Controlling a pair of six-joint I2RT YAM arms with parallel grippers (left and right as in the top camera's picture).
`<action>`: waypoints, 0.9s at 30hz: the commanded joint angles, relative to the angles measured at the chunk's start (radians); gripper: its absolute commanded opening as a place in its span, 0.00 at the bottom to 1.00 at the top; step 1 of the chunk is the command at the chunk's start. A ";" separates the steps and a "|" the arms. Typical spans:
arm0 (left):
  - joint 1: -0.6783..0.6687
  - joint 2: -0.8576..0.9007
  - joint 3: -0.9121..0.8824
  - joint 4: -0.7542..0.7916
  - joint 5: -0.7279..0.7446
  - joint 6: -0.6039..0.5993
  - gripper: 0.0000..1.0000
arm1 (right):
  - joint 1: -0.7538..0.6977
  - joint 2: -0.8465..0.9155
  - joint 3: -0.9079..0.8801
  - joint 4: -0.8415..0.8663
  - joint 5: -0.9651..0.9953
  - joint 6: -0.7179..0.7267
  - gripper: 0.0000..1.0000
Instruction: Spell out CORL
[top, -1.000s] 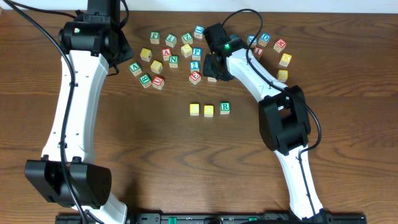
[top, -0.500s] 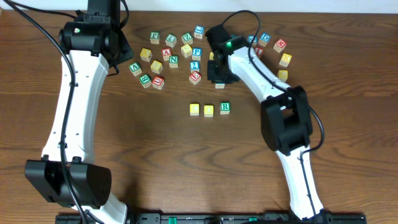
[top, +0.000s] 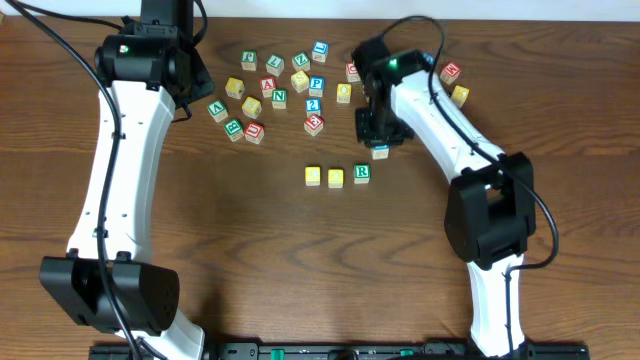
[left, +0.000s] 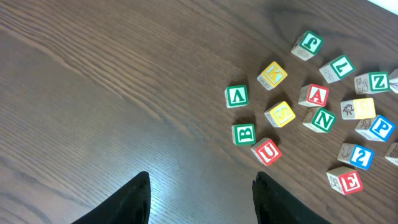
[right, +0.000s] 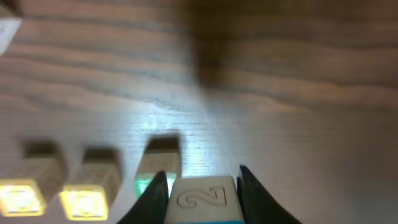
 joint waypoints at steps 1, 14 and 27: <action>0.003 0.013 -0.011 0.001 -0.016 0.006 0.52 | -0.005 0.011 -0.066 0.088 0.012 0.030 0.23; 0.003 0.013 -0.011 0.001 -0.016 0.006 0.52 | -0.032 0.039 -0.180 0.244 0.063 0.078 0.24; 0.003 0.013 -0.011 0.001 -0.016 0.006 0.52 | -0.045 0.031 -0.169 0.234 0.060 0.076 0.47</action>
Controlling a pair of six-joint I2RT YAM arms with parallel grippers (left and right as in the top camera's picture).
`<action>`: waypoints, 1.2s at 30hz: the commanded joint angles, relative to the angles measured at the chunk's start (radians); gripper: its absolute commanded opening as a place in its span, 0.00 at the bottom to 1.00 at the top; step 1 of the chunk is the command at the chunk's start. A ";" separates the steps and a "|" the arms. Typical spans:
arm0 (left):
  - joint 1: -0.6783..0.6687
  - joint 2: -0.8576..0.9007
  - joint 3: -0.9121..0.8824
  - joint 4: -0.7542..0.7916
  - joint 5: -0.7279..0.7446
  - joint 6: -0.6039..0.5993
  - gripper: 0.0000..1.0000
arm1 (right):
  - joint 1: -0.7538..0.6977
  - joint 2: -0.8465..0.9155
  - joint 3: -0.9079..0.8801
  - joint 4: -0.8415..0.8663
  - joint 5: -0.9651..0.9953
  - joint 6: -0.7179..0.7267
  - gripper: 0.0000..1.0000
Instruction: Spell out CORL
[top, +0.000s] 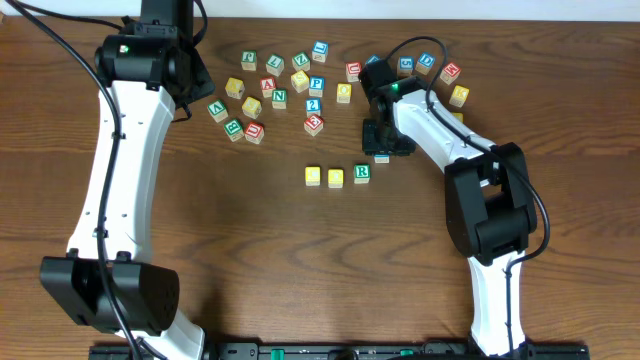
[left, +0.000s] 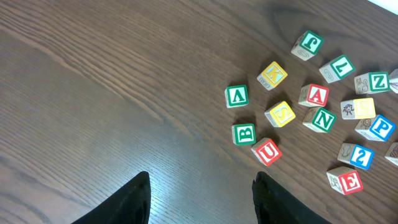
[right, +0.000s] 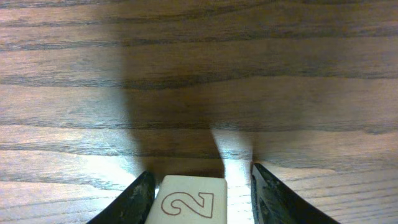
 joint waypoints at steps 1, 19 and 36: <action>0.003 0.014 -0.011 0.000 -0.016 0.006 0.52 | -0.018 0.007 0.026 -0.024 0.004 0.002 0.47; 0.003 0.014 -0.011 0.001 -0.016 0.006 0.52 | -0.029 0.004 0.061 -0.034 -0.152 -0.177 0.45; 0.003 0.014 -0.011 0.001 -0.016 0.006 0.52 | -0.045 0.004 0.063 -0.053 -0.092 -0.105 0.42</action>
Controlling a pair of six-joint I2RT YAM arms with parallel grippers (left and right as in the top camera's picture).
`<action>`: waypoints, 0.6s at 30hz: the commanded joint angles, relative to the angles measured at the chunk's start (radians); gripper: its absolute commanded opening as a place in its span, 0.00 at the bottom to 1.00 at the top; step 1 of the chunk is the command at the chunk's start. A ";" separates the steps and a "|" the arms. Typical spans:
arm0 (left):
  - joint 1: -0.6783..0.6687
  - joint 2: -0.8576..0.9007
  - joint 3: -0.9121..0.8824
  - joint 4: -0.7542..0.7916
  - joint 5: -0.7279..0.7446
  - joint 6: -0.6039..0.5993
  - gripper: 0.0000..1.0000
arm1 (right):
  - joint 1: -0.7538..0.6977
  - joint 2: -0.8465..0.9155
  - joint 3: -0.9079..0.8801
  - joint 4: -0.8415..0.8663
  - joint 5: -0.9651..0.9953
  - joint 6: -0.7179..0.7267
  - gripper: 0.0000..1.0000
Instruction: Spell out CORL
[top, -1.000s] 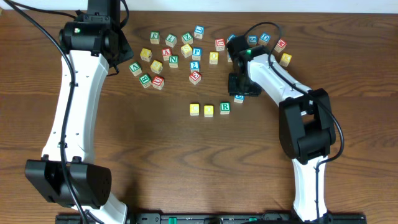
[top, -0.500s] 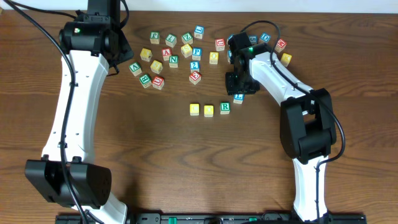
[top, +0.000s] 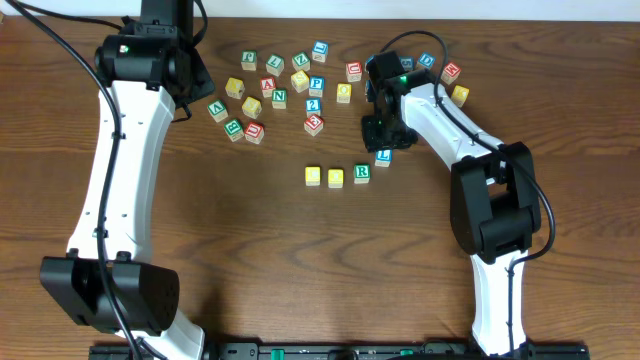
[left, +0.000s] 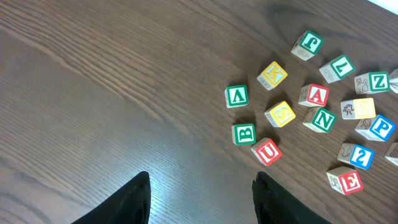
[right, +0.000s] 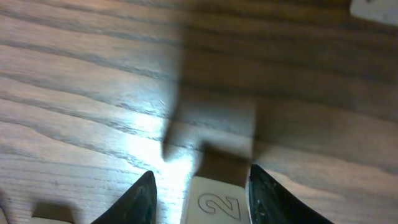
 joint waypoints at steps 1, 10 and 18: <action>0.003 0.014 -0.011 0.000 -0.016 0.006 0.52 | -0.022 0.004 0.021 -0.037 0.034 0.132 0.40; 0.003 0.014 -0.011 0.004 -0.016 0.006 0.52 | -0.014 0.004 0.014 -0.060 0.039 0.188 0.28; 0.003 0.014 -0.011 0.004 -0.016 0.006 0.52 | -0.015 0.004 0.014 -0.016 0.041 0.113 0.27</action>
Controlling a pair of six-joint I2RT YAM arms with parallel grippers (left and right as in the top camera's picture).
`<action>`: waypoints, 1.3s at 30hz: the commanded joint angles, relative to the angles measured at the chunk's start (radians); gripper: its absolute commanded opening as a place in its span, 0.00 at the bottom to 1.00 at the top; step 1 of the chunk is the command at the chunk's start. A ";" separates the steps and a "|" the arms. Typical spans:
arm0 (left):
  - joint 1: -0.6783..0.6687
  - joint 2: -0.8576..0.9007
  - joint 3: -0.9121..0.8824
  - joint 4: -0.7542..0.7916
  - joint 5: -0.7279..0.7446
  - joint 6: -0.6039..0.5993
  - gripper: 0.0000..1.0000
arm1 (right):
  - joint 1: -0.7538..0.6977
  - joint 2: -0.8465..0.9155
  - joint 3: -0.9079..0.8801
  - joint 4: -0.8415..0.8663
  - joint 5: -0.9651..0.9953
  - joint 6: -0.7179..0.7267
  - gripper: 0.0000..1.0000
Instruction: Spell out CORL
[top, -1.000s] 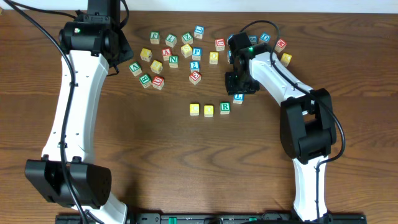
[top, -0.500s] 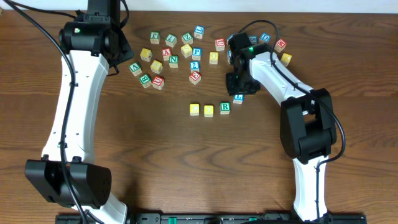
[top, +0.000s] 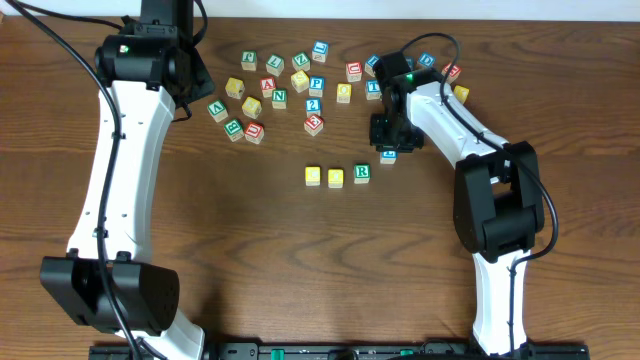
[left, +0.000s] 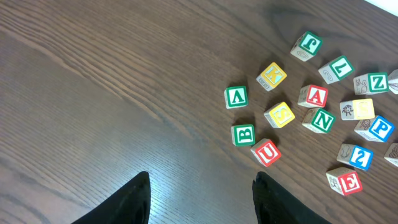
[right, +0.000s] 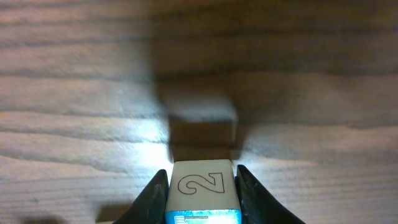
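Note:
Mid-table sits a row of two yellow blocks (top: 313, 176), (top: 336, 177) and a green R block (top: 362, 174). Up and to the right of the R, my right gripper (top: 388, 143) is shut on a blue-edged block (top: 389, 156). In the right wrist view this block (right: 202, 186) shows an outlined "2" on its side, and both fingers press its flanks just above the wood. My left gripper (left: 200, 202) hangs open over bare wood, far to the left of the row.
Several loose letter blocks lie scattered along the table's back, among them A (left: 316, 96), S (left: 280, 114), B (left: 244, 134), U (left: 267, 151) and N (left: 322, 119). More blocks (top: 452, 72) lie behind the right arm.
My right gripper's fingers stood apart on either side of the blue block; now they are shut on it. The gripper and block sit slightly farther right. The left arm has not moved.
At first my right gripper was shut on the blue block just beyond the R. At the two moments after that, its fingers stood apart around the block resting on the wood. Now it grips the block again, right of and behind the R.

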 joint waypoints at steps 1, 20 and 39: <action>0.003 0.014 -0.011 0.001 -0.016 0.006 0.52 | 0.008 0.004 0.014 0.009 0.015 -0.043 0.27; 0.003 0.014 -0.011 0.002 -0.018 0.006 0.53 | 0.001 -0.023 0.137 -0.075 0.017 -0.089 0.45; 0.146 0.014 -0.011 0.034 -0.072 0.006 0.53 | 0.138 -0.058 0.114 -0.215 -0.072 -0.083 0.41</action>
